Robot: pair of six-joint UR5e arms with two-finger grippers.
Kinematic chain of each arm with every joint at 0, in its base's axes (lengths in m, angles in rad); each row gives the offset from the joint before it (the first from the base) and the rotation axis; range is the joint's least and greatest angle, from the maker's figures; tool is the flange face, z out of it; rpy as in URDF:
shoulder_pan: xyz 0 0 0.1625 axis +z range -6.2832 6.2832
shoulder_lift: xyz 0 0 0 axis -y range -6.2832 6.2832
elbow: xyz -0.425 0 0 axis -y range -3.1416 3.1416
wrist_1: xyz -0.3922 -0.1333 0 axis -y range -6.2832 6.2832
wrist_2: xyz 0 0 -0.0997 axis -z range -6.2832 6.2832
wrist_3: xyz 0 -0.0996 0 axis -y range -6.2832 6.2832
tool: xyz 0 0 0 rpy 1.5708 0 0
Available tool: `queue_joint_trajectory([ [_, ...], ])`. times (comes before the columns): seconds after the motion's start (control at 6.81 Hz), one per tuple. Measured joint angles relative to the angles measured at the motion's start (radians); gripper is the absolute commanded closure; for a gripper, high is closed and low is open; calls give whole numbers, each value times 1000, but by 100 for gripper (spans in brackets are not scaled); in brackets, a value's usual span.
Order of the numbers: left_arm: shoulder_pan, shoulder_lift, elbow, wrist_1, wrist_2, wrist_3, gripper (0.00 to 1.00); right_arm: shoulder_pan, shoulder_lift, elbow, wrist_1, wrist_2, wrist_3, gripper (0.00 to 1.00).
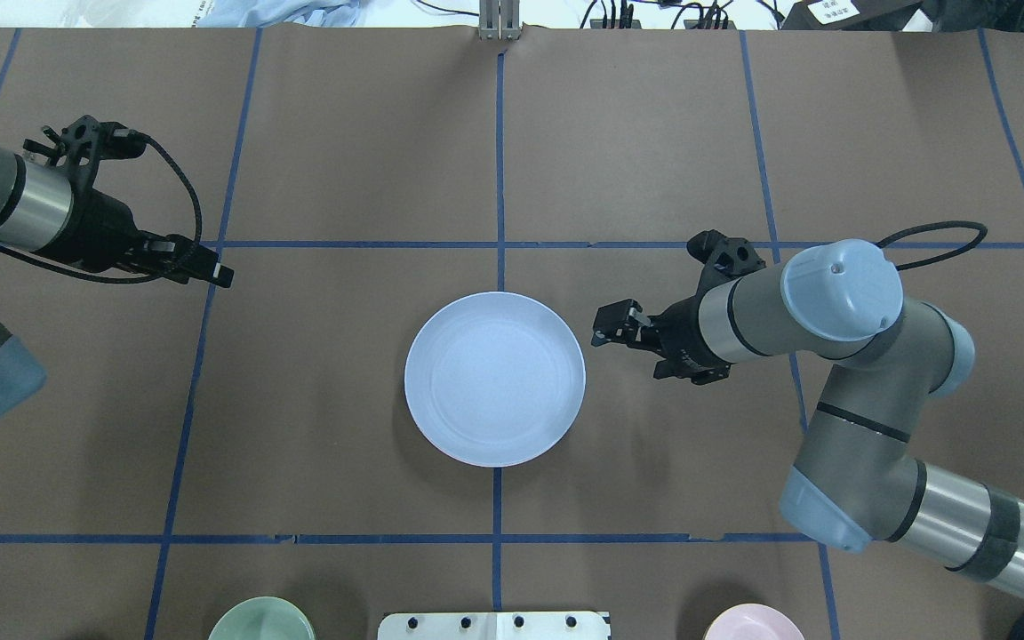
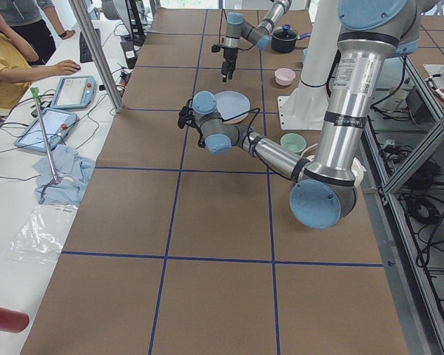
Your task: Stack three plates with pink and blue
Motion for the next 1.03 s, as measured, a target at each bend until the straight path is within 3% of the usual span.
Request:
queue_joint_trajectory([
  [0.44, -104, 119, 1, 0, -5, 263, 27, 152, -164, 13, -5, 88, -295, 0],
  [1.03, -295, 259, 28, 28, -8, 625, 28, 466, -383, -55, -8, 293, -887, 0],
])
